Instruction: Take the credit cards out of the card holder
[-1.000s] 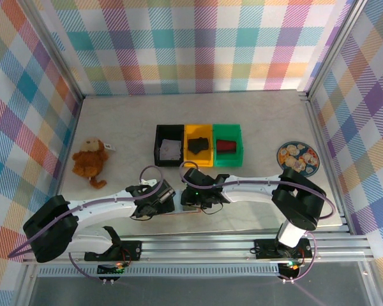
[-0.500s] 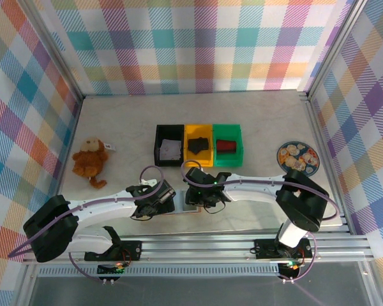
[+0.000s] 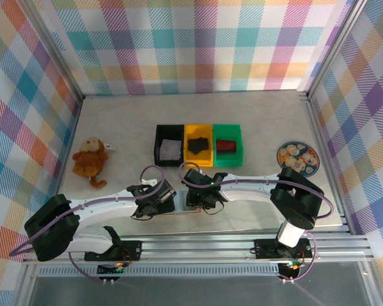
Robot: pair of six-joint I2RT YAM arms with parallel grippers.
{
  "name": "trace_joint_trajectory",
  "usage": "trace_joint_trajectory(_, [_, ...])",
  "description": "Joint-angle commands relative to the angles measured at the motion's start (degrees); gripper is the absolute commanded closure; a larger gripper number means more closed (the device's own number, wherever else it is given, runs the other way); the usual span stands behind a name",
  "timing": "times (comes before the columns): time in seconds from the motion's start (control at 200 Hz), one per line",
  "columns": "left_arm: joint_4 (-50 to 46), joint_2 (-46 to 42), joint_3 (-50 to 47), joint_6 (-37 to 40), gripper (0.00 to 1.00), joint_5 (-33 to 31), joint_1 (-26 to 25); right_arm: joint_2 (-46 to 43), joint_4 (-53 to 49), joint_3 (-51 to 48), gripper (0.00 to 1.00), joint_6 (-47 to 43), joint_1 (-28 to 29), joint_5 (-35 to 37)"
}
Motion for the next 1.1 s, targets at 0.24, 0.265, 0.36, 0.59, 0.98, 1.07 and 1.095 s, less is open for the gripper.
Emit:
trace_joint_trajectory(0.24, [8.2,5.9,-3.9,-0.5,0.04,6.5,-0.5,1.4,0.3,1.1,0.65,-1.9,-0.2,-1.1])
trace_joint_trajectory(0.265, [8.3,5.9,-3.9,-0.5,0.04,6.5,-0.5,1.5,0.6,1.1,0.65,-1.9,-0.1,-1.5])
trace_joint_trajectory(0.36, [8.3,6.0,-4.0,-0.5,0.04,6.6,-0.5,1.5,0.3,1.7,0.69,-2.1,-0.1,-1.6])
trace_joint_trajectory(0.59, [8.8,6.5,-4.0,-0.4,0.04,6.9,-0.5,0.5,-0.7,2.1,0.72,-2.2,0.1,-0.6])
trace_joint_trajectory(0.98, [9.0,6.8,-4.0,-0.3,0.04,7.1,-0.6,0.6,-0.1,3.1,0.73,-3.5,0.5,-1.4])
trace_joint_trajectory(1.07, [9.0,6.7,-4.1,-0.3,0.04,7.1,-0.6,0.0,1.2,2.6,0.73,-3.7,0.6,-1.9])
trace_joint_trajectory(1.095, [9.1,6.7,-4.1,-0.3,0.04,7.0,-0.5,-0.3,1.4,2.5,0.73,-3.8,0.5,-1.9])
